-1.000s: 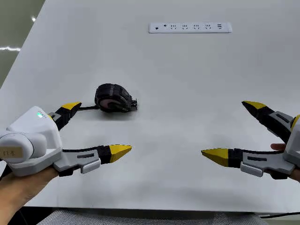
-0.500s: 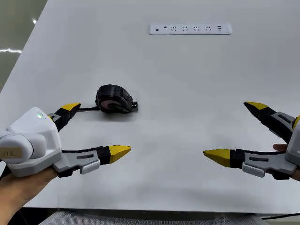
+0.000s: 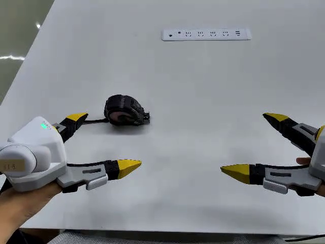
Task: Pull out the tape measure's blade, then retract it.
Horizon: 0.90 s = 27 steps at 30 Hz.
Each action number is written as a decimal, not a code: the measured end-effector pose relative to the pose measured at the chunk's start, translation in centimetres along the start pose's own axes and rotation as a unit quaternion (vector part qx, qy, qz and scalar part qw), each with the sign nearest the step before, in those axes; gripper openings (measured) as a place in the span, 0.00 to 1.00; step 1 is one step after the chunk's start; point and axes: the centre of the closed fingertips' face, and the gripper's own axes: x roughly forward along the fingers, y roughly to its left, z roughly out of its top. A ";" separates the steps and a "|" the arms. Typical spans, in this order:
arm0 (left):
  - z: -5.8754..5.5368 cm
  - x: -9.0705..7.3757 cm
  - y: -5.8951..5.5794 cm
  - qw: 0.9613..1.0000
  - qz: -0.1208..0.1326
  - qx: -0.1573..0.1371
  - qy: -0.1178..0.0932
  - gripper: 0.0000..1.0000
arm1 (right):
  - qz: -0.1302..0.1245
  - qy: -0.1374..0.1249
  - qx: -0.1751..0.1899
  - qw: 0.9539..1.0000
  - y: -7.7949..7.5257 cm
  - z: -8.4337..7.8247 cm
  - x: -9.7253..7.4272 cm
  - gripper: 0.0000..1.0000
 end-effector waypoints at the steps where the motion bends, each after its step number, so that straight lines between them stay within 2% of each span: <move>1: 0.0 0.0 0.1 1.000 0.000 0.000 0.000 0.99 | 0.001 0.001 -0.001 1.000 0.0 0.0 0.0 0.99; 18: -0.2 0.6 1.2 1.000 -0.014 0.007 0.021 0.98 | 0.022 0.025 -0.007 0.999 -0.7 -0.3 0.6 0.97; 27: 0.0 1.4 1.7 0.998 -0.034 0.026 0.037 0.97 | 0.043 0.042 -0.024 0.998 -1.0 -0.3 1.6 0.96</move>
